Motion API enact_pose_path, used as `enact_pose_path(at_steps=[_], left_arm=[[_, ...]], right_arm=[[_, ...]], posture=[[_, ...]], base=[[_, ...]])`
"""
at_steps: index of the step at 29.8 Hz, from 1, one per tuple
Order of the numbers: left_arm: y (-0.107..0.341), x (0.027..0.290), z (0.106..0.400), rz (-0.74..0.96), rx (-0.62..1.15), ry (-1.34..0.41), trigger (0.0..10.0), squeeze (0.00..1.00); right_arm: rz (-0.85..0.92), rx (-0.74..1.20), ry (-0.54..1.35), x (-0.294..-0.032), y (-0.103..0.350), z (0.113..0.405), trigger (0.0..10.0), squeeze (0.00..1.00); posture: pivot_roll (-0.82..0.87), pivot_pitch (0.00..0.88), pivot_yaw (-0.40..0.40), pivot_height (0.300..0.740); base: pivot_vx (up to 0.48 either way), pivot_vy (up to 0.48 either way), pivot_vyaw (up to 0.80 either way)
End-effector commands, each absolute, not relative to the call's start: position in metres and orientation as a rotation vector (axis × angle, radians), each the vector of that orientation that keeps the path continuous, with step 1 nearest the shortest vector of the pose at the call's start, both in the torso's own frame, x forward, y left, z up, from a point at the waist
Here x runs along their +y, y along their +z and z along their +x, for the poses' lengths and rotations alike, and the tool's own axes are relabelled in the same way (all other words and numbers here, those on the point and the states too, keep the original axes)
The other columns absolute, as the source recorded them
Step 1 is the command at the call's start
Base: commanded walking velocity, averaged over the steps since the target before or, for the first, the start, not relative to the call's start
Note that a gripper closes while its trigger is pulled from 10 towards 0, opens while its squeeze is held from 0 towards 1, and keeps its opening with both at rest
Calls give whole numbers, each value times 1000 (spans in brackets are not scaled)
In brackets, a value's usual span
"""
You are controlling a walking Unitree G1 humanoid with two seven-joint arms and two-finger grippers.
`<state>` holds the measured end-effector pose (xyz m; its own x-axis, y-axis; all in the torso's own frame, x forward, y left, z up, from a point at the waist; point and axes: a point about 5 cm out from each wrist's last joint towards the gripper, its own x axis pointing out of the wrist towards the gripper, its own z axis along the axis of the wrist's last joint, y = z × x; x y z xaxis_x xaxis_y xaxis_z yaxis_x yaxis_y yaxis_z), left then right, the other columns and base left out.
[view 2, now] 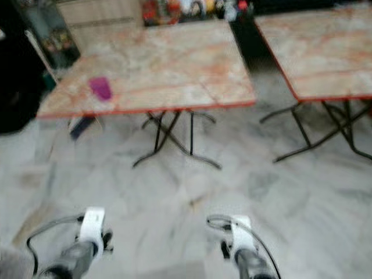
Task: Setting the table
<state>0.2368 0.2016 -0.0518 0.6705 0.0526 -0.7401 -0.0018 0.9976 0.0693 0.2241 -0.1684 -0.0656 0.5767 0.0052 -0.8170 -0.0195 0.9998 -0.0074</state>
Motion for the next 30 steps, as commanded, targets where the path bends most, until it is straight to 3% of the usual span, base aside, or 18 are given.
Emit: enact_pose_path(at_steps=[1,13,30], left_arm=[[-50,200,240,66,828,27,10000,0],[-49,200,241,68,827,28,10000,0],[-49,200,241,67,808,26,10000,0]], right_arm=[[-19,955,-7,-176,-65,224,10000,0],[-21,955,-1,-176,-65,224,10000,0],[-7,940,13,-175,-65,224,10000,0]], posture=[[-81,62,109,740],[-81,66,108,740],[-80,56,107,740]], base=[[0,390,0],[0,375,0],[63,0,0]])
